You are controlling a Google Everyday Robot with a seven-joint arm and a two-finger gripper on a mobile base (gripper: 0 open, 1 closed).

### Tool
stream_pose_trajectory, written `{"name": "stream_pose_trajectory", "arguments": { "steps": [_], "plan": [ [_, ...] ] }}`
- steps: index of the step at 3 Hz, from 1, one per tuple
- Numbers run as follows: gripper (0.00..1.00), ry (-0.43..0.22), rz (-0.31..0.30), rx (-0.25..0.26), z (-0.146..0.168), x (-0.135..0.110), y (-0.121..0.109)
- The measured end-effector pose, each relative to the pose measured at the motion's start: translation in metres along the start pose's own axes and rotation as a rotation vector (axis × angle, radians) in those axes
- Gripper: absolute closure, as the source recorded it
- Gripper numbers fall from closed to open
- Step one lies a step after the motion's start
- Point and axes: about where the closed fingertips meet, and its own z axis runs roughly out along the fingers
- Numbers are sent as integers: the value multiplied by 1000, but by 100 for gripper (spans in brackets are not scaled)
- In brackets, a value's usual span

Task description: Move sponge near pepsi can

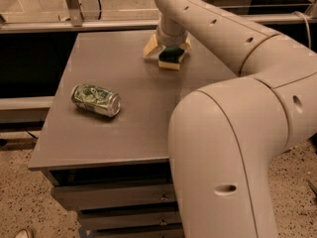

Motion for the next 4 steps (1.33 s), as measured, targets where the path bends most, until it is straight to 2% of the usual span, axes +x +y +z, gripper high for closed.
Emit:
{"name": "stream_pose_trajectory", "arguments": {
  "steps": [3, 4],
  "plan": [
    [85, 7, -4, 3, -2, 0, 2],
    [100, 7, -4, 3, -2, 0, 2]
  ]
}}
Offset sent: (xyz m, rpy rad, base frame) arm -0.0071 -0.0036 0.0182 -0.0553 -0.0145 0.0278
